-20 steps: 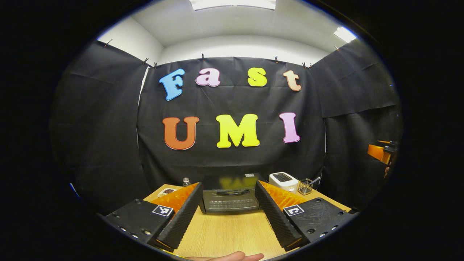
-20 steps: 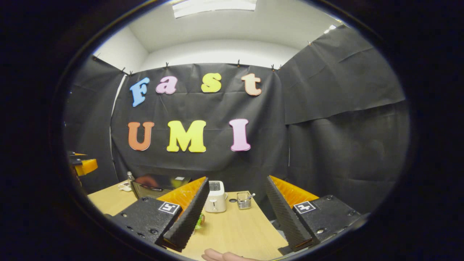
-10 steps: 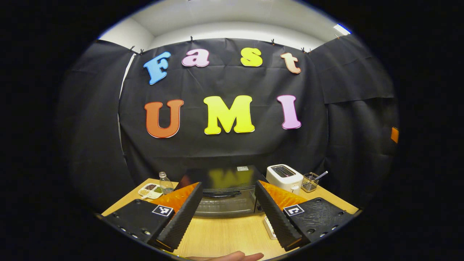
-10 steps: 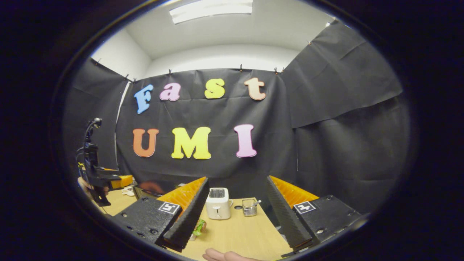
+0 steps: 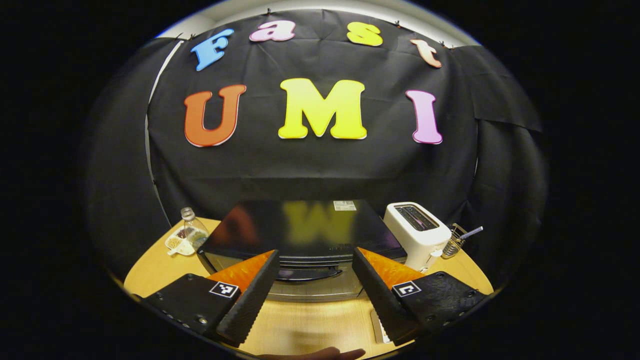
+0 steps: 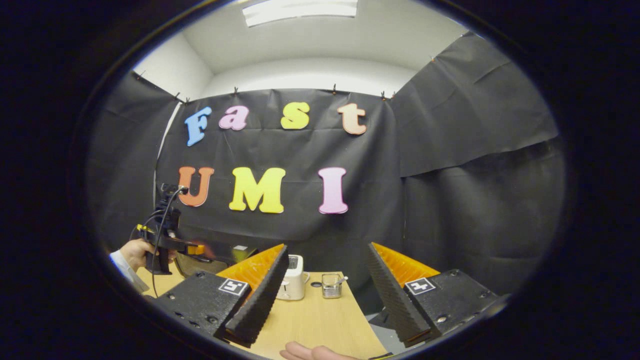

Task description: Open the electric oven with the left hand, put the food in, and close the electric oven.

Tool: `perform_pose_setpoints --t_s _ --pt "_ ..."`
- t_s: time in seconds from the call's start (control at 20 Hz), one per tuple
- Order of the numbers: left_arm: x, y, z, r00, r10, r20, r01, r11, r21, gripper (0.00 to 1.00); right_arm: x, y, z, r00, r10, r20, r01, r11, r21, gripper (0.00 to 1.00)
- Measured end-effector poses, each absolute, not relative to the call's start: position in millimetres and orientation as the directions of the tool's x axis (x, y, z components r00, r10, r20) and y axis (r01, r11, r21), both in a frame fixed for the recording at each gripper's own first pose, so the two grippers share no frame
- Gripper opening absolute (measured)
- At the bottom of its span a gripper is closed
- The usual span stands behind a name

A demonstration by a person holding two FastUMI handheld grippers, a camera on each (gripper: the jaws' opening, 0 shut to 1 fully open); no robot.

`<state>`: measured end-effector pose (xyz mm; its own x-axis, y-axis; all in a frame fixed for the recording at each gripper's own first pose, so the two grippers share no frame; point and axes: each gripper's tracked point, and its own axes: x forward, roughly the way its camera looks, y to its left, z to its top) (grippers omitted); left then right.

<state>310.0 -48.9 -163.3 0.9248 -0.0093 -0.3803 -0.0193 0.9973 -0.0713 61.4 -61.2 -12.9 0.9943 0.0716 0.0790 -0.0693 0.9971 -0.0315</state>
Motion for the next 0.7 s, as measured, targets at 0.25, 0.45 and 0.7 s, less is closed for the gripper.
perform_pose_setpoints --t_s 0.25,0.45,0.7 --pt "327 -38 -197 0.881 -0.011 -0.474 -0.036 0.995 -0.09 0.93 68 -64 -14 0.995 0.079 0.068 -0.077 0.996 -0.036 0.99" --pt "326 -39 -200 0.87 -0.001 -0.493 -0.033 0.998 -0.061 0.97 69 -62 -12 0.993 0.094 0.066 -0.092 0.995 -0.029 0.99" --pt "318 -40 -203 0.853 0.006 -0.522 -0.022 0.999 -0.024 0.97 67 -55 -8 0.992 0.101 0.074 -0.099 0.995 -0.021 0.99"
